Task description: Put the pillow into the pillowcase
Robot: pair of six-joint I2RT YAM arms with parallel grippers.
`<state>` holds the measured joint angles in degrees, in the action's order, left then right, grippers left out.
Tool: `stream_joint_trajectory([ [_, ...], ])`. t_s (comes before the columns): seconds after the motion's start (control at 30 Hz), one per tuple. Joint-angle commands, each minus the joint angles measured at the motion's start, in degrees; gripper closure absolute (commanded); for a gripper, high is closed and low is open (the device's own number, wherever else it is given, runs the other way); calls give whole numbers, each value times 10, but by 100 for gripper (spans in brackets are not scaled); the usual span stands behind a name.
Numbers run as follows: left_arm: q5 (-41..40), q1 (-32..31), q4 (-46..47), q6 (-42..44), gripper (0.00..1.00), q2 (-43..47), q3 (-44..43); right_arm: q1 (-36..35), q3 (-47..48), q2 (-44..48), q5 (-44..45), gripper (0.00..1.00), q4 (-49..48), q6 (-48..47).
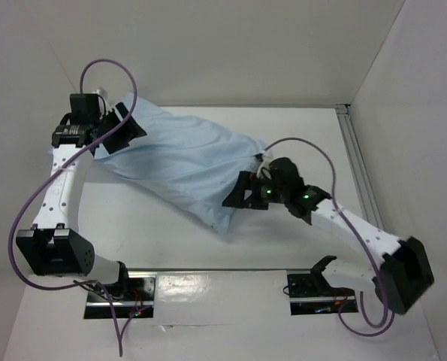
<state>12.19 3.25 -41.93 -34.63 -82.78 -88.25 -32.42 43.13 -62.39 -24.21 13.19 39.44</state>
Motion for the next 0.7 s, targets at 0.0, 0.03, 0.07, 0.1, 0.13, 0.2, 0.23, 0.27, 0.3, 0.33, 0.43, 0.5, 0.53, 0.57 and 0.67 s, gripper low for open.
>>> stream_joint_trajectory([
  [0.0, 28, 14, 44, -11, 20, 52, 32, -74, 36, -127, 39, 0, -98, -9],
  [0.03, 28, 14, 44, -11, 22, 52, 32, -79, 66, -153, 48, 0, -104, -16],
  [0.07, 28, 14, 44, -11, 25, 59, 32, -79, 77, -175, 56, 0, -114, -16],
  [0.1, 35, 14, 44, -11, 27, 59, 32, -79, 86, -193, 65, 19, -123, -23],
  [0.13, 41, 14, 44, -11, 28, 59, 32, -63, 93, -206, 73, 41, -123, -23],
  [0.2, 46, 14, 44, -11, 29, 64, 32, -22, 93, -206, 96, 98, -123, -23],
  [0.23, 46, 14, 44, -3, 29, 64, 32, 32, 87, -177, 104, 100, -87, -17],
  [0.27, 46, 14, 37, 5, 29, 64, 32, 62, 81, -159, 104, 100, -73, -23],
  [0.3, 46, 19, 37, 5, 28, 64, 32, 92, 76, -139, 124, 100, -56, -29],
  [0.33, 39, 19, 28, 12, 28, 64, 26, 151, 76, -102, 136, 100, -15, -50],
  [0.43, 32, 32, 13, 18, 28, 64, 26, 257, 93, -66, 149, 100, 44, -100],
  [0.5, 27, 38, 7, 18, 28, 64, 26, 285, 105, -66, 149, 100, 53, -106],
  [0.53, 11, 38, 0, 12, 25, 75, 26, 298, 111, -71, 138, 100, 71, -113],
  [0.57, 2, 38, -6, 11, 22, 89, 33, 298, 134, -77, 137, 96, 89, -123],
  [0.67, -59, 61, -55, -16, 14, 117, 50, 313, 158, -71, 166, 34, 149, -139],
])
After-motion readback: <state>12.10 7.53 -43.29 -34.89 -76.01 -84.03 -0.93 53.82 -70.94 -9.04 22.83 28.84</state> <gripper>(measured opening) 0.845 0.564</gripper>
